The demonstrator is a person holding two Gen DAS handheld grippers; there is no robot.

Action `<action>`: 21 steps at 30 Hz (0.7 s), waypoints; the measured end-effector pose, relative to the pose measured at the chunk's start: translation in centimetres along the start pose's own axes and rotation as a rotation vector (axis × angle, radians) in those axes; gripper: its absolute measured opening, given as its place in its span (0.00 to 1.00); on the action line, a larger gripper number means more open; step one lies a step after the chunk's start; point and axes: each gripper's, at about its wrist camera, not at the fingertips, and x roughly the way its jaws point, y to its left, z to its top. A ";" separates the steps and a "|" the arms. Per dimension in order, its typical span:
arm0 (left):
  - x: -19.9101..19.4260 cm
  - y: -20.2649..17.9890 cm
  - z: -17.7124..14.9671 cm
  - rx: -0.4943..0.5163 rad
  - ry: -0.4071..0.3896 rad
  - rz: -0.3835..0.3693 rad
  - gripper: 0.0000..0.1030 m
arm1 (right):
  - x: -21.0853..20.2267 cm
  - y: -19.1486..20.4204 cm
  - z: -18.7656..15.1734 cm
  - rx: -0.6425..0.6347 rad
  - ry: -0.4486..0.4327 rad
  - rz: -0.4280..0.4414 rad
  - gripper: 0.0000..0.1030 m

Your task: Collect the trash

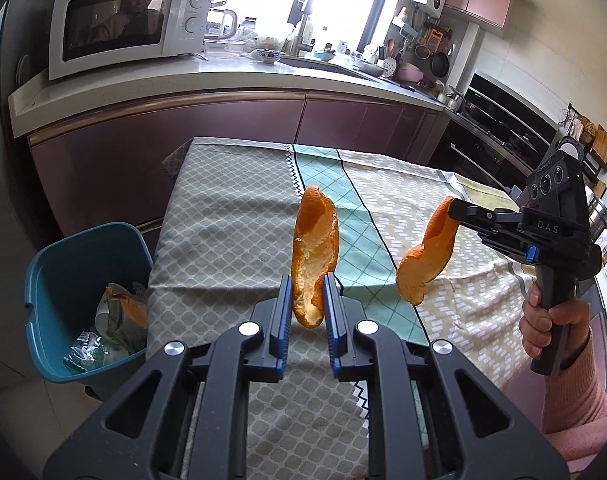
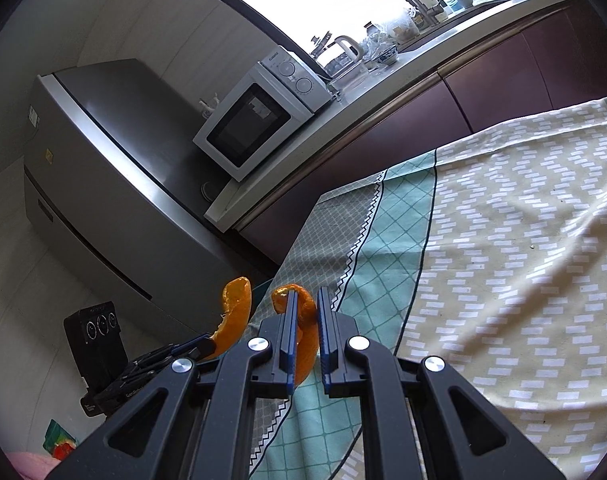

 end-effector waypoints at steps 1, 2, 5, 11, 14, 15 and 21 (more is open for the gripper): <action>-0.2 0.0 0.0 0.003 -0.003 0.005 0.15 | 0.2 0.2 0.0 -0.001 0.002 0.005 0.08; -0.4 0.0 -0.1 0.004 -0.005 0.010 0.15 | 0.4 0.4 0.0 -0.003 0.003 0.010 0.08; -1.1 0.3 -0.3 0.006 -0.012 0.022 0.15 | 1.1 1.1 -0.1 -0.008 0.011 0.018 0.08; -2.5 1.6 -0.8 -0.003 -0.025 0.045 0.14 | 2.8 2.3 -0.4 -0.016 0.031 0.039 0.08; -3.0 2.6 -1.1 -0.012 -0.026 0.059 0.14 | 3.7 2.9 -0.4 -0.022 0.041 0.050 0.08; -3.2 3.0 -1.2 -0.015 -0.028 0.065 0.14 | 4.1 3.1 -0.4 -0.022 0.046 0.054 0.08; -3.5 4.9 -1.9 -0.054 -0.021 0.076 0.13 | 6.0 4.0 -1.0 -0.034 0.090 0.060 0.08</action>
